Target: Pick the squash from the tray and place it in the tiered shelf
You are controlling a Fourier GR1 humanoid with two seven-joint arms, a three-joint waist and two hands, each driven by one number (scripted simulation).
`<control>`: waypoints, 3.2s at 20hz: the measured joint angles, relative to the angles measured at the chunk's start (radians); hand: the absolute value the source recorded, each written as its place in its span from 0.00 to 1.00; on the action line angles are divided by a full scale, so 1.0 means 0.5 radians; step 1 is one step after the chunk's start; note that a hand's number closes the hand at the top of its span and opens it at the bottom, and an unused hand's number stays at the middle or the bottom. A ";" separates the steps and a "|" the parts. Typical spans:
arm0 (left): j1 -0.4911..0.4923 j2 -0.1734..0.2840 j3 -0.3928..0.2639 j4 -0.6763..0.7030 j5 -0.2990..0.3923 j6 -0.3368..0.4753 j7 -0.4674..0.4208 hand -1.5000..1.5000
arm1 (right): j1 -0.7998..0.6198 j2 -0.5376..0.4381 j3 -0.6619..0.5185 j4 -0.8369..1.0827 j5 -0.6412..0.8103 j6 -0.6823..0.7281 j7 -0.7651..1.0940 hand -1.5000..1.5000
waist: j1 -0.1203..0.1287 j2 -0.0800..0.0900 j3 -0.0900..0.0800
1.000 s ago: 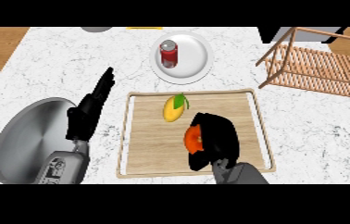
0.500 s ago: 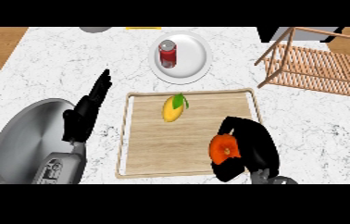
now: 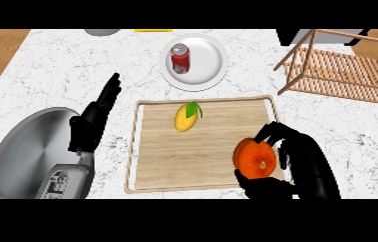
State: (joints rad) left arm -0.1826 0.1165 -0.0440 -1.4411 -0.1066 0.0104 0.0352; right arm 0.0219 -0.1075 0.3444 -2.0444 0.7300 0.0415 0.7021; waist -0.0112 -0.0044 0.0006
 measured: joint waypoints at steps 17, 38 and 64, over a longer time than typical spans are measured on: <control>0.004 -0.032 -0.004 -0.002 -0.030 0.006 0.002 0.50 | -0.456 -0.235 -0.651 -0.572 -0.043 0.172 0.526 1.00 | 0.006 0.001 -0.003; 0.035 -0.047 0.004 -0.053 -0.053 -0.033 0.013 0.50 | -1.261 -0.938 -1.523 0.079 -0.258 0.290 0.424 1.00 | 0.027 0.008 -0.002; 0.006 -0.060 0.040 -0.030 -0.065 -0.067 -0.002 0.50 | -1.478 -0.987 -1.497 1.359 -0.044 -0.595 -0.643 1.00 | 0.046 0.015 0.001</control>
State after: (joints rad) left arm -0.1796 0.0867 -0.0239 -1.4561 -0.1393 -0.0230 0.0343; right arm -0.7170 -0.6010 -0.4041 -1.3650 0.7081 -0.2558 0.3808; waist 0.0120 0.0031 0.0011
